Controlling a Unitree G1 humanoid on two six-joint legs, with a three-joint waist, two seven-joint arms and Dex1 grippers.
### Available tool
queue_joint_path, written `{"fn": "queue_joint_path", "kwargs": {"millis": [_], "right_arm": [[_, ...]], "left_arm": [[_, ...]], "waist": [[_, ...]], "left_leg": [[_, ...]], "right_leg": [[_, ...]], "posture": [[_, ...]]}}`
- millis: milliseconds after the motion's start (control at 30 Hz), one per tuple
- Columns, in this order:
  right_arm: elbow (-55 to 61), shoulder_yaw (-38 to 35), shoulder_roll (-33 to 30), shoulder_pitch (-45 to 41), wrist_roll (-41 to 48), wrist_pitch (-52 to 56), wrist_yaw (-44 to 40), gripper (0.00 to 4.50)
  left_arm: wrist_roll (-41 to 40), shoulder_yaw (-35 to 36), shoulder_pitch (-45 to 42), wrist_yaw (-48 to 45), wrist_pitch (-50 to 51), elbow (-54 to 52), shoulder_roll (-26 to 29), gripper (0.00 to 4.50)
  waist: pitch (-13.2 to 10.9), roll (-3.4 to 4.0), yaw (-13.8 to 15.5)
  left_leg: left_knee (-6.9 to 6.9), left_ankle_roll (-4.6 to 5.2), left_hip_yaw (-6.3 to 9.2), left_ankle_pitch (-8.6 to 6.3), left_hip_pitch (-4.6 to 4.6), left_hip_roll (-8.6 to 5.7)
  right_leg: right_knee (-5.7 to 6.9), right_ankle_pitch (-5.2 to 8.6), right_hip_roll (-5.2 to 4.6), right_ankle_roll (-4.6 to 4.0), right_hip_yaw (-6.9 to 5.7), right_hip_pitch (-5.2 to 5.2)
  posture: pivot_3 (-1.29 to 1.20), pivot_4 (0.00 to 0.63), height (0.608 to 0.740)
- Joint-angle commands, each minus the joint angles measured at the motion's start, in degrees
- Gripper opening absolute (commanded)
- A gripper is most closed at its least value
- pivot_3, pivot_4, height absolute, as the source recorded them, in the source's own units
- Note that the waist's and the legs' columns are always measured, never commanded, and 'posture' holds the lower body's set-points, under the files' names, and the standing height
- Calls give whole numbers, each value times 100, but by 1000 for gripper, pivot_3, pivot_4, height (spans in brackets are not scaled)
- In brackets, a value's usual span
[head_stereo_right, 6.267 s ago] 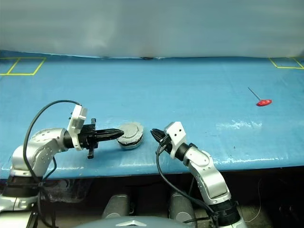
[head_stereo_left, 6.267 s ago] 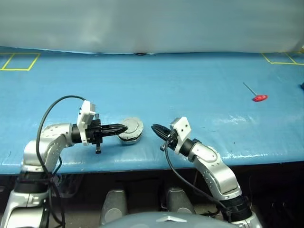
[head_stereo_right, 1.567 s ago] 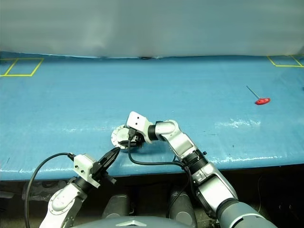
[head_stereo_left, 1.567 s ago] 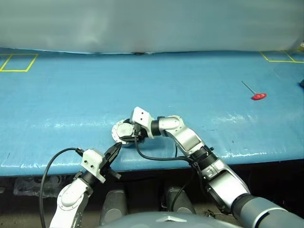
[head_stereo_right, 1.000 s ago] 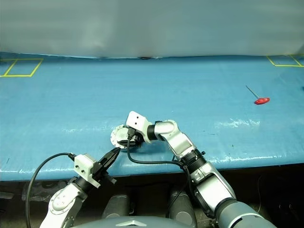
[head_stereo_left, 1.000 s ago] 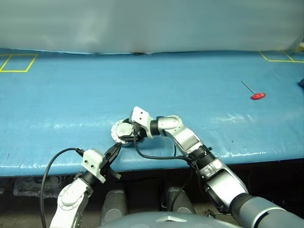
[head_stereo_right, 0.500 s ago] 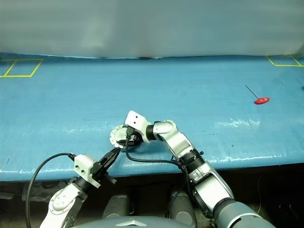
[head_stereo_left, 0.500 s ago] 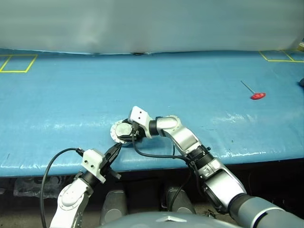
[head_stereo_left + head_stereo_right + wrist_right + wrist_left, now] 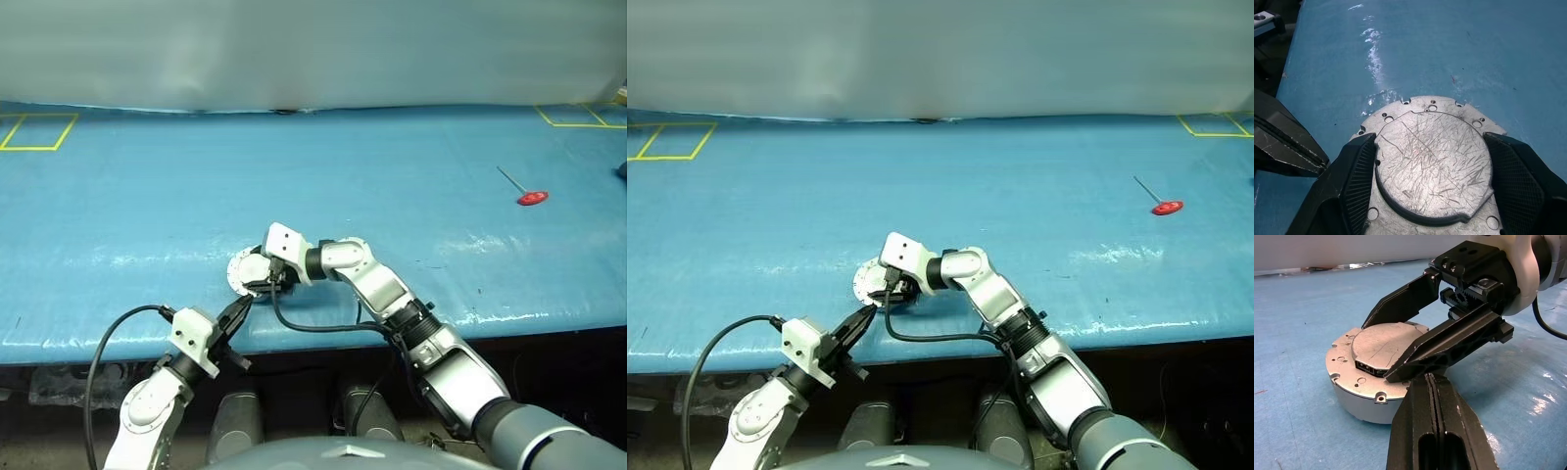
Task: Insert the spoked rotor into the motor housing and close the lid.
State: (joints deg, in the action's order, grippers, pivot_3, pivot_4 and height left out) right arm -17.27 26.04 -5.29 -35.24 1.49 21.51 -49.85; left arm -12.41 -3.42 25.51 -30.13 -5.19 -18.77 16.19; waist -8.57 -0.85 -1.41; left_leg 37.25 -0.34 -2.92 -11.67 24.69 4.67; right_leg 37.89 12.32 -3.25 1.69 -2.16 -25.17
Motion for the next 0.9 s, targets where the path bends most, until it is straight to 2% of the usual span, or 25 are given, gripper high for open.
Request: {"fn": "queue_joint_path", "kwargs": {"millis": [33,433,567,700,833,900], "right_arm": [[-188,-15,-32,-39,-144,458,205,3141],[-180,344,-289,16,-445,86,205,3141],[-196,116,-123,-24,-224,618,352,3141],[-213,205,-153,-25,-299,556,329,3141],[-216,219,-157,-28,-293,544,330,3141],[-220,218,-153,-33,-288,545,330,3141]], "left_arm": [[-79,-29,-20,-29,-15,-119,17,0],[-100,-9,-71,-68,0,-96,61,0],[-100,-9,-79,-82,9,-94,68,0],[-88,29,-62,-48,26,-116,62,0],[-245,298,-25,-9,86,-234,114,0],[-617,640,-121,140,423,-370,134,0]], "waist": [[0,1,1],[13,22,8],[15,25,7],[17,28,11],[17,29,10],[17,29,10]], "left_leg": [[-1,0,1,0,0,0],[-1,-1,0,-1,0,-3],[-3,-1,0,-1,-1,-3],[-3,-2,3,-1,-2,-3],[-3,-5,4,-3,-2,-3],[-5,-5,5,-3,-2,-3]], "right_leg": [[0,0,0,0,0,0],[-2,0,-5,0,-2,0],[-1,0,-4,0,-2,0],[-1,0,-5,0,-4,1],[-1,0,-7,0,-5,0],[-1,0,-7,0,-6,-2]], "posture": [[0,150,740],[0,150,740],[0,150,740],[0,150,740],[0,150,740],[0,150,740]]}}
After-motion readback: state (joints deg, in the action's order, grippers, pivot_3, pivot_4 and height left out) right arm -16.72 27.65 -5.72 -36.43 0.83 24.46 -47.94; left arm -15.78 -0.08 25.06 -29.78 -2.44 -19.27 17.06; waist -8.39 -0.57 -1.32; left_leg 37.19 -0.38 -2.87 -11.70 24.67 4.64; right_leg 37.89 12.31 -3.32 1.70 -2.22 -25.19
